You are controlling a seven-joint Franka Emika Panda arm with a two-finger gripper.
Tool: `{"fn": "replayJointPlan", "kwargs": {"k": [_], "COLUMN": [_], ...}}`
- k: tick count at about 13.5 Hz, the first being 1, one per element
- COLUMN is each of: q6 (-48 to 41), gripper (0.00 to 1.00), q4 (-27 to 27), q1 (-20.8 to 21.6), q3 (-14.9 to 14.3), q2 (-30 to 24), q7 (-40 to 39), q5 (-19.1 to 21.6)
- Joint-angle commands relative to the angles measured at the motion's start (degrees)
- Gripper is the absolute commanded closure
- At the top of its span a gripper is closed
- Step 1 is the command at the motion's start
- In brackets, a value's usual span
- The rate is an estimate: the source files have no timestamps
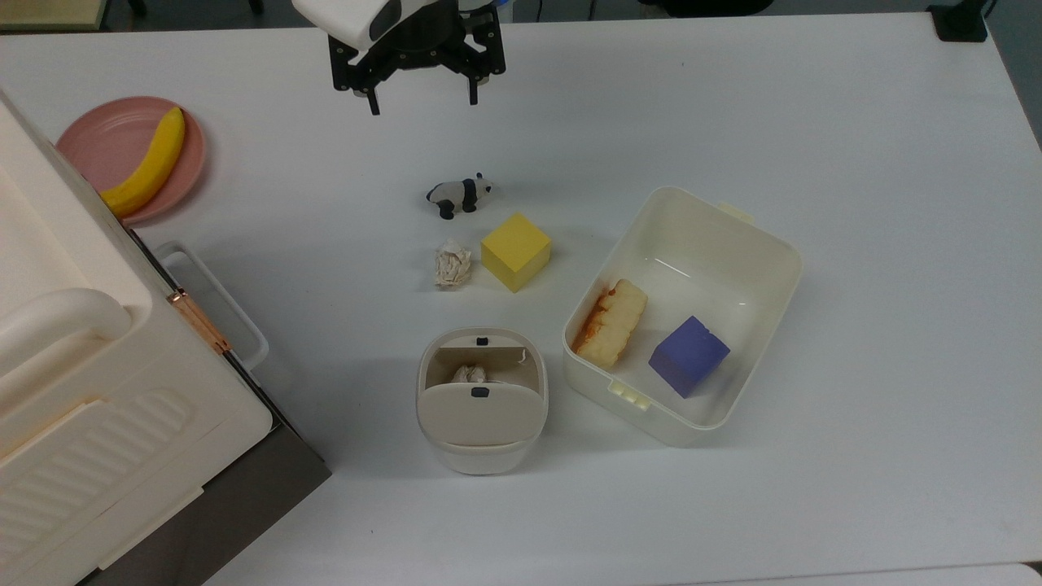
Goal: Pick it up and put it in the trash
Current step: 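Move the gripper over the crumpled white tissue beside the yellow sponge, then lower the open gripper onto the white tissue and close on it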
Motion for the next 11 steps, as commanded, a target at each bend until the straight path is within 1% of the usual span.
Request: {"fn": "replayJointPlan", "kwargs": {"k": [1, 5, 6, 8, 9, 10, 11], "q6": [-0.2, 0.3, 1.7, 6.1, 8.7, 10.7, 12.6], "gripper": [0.0, 0.0, 0.0, 0.03, 0.03, 0.05, 0.1], "q4": [-0.7, -0.7, -0.9, -3.6, -4.6, -5.5, -6.2], "q1": [0.6, 0.6, 0.7, 0.9, 1.0, 1.0, 1.7], "q3": [-0.9, -0.9, -0.8, -0.5, -0.3, -0.1, -0.2], "q2": [0.6, 3.4, 4.2, 6.3, 7.6, 8.9, 9.8], "q7": [-1.4, -1.4, -1.4, -1.3, -0.9, -0.7, -0.7], "q5": [0.2, -0.5, -0.7, -0.8, -1.6, -2.3, -2.5]}}
